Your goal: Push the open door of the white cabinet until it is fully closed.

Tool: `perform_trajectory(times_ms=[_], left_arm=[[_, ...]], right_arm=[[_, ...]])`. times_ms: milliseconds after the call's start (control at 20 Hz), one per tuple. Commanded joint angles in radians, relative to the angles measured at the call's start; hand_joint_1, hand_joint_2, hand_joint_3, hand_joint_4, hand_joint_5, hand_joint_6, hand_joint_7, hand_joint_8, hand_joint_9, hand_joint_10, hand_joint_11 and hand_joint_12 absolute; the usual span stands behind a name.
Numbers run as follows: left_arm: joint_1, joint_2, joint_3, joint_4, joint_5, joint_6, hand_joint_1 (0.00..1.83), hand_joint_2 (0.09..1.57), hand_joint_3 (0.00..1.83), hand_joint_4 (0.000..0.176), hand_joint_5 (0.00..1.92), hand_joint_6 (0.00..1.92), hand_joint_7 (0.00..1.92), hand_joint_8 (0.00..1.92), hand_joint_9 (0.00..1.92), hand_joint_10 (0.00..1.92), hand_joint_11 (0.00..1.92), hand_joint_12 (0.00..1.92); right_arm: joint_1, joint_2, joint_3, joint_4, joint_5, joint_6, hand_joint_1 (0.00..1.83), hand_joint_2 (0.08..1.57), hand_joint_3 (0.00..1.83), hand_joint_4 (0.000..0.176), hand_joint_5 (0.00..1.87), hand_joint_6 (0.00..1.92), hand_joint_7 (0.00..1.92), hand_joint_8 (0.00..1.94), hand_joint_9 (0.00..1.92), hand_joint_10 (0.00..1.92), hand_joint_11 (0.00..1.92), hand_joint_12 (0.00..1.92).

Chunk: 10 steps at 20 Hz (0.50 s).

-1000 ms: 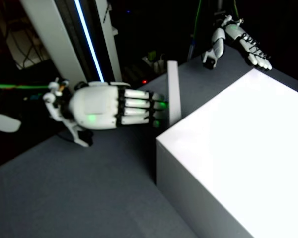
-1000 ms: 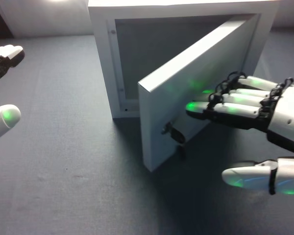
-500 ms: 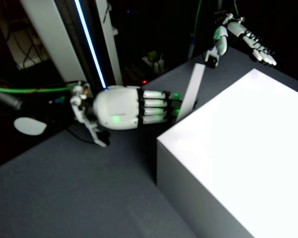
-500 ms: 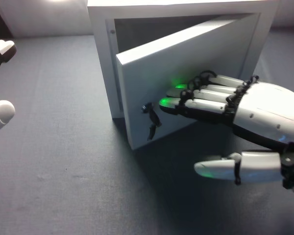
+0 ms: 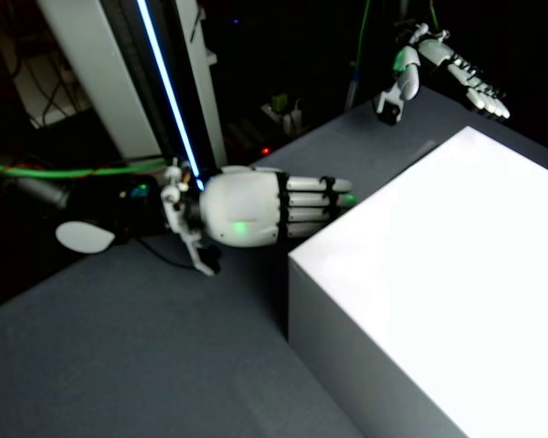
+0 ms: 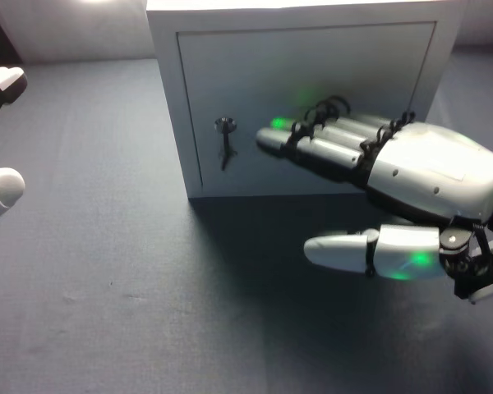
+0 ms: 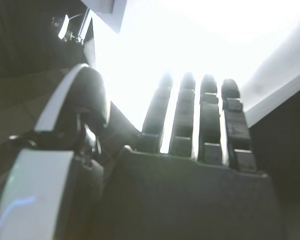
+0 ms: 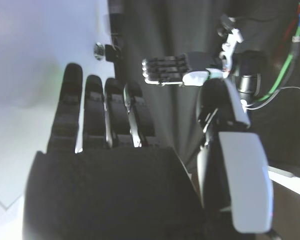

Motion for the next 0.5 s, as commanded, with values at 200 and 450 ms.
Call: perform_trajectory(times_ms=[200, 450], left_arm=[[-0.003, 0.006, 0.001, -0.019, -0.122, -0.005, 0.00, 1.44, 0.00, 0.000, 0.06, 0.00, 0.07, 0.01, 0.05, 0.01, 0.01, 0.03], [-0.002, 0.006, -0.001, -0.020, -0.123, -0.006, 0.00, 1.45, 0.00, 0.000, 0.07, 0.00, 0.08, 0.00, 0.06, 0.00, 0.00, 0.20]], right_arm=[[0.012, -0.005, 0.002, 0.015, 0.101, -0.002, 0.31, 1.25, 0.00, 0.000, 0.00, 0.00, 0.00, 0.00, 0.00, 0.00, 0.00, 0.00], [0.012, 0.001, -0.032, -0.033, 0.130, 0.023, 0.16, 1.26, 0.01, 0.000, 0.00, 0.00, 0.00, 0.00, 0.00, 0.00, 0.00, 0.00]])
